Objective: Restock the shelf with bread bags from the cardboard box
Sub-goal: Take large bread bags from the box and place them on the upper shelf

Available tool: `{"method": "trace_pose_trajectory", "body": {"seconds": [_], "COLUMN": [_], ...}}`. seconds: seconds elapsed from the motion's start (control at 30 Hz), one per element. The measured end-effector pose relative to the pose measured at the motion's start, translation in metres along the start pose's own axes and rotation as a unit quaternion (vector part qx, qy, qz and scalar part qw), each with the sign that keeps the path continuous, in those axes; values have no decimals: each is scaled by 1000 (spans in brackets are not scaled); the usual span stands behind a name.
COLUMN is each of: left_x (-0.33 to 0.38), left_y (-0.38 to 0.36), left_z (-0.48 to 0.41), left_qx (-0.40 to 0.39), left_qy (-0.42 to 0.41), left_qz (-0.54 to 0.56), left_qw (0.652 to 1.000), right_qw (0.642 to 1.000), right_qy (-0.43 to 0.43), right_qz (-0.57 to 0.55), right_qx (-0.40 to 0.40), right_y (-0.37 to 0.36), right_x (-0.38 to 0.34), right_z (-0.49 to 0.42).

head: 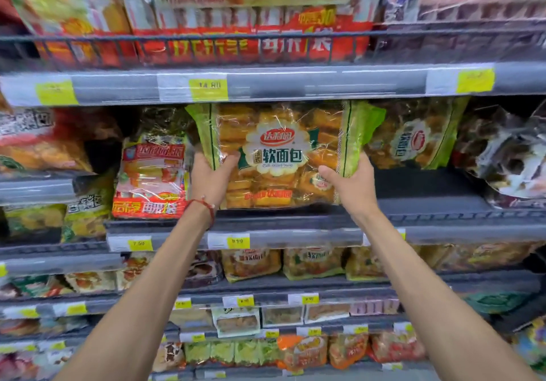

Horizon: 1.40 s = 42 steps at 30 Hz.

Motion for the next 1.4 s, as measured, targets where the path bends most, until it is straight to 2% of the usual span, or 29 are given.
{"method": "trace_pose_trajectory", "body": {"seconds": [0.1,0.2,0.63,0.83,1.0,1.1,1.27,1.4], "left_x": [-13,-24,-46,-75,-53,-43,-35,-39], "left_y": [-9,-16,-27,-33,-35,-34,-30,-26], "left_z": [-26,-45,-78,-94,-53,-26,16,45], "left_qx": [7,4,-3,40,60,54,9,-56], "left_qy": [14,-11,-21,-52,-40,-17,-3,-27], "left_qz": [40,69,62,5,-48,-60,-79,-43], "left_qw": [999,998,998,998,996,997,997,997], "right_qw": [1000,1000,996,997,996,995,994,993], "right_qy": [-19,-16,-63,-77,-67,-86,-94,-105], "right_qz": [-8,-6,39,0,10,15,11,-7], "right_qx": [-9,-1,-56,2,57,57,53,58], "right_y": [-7,-16,-40,-40,-36,-37,-44,-53], "right_x": [14,25,49,44,29,21,12,11], "right_z": [-26,-46,-71,-63,-32,-7,43,88]}}
Point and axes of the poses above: each hand's wrist, its own z-axis away from the middle knuckle, its own y-axis out of the back of the hand, x = y × z, the point moved 4 cm from there along -z, towards the middle knuckle, and after that the axes turned 7 degrees about -x, right-handed, at the moved point
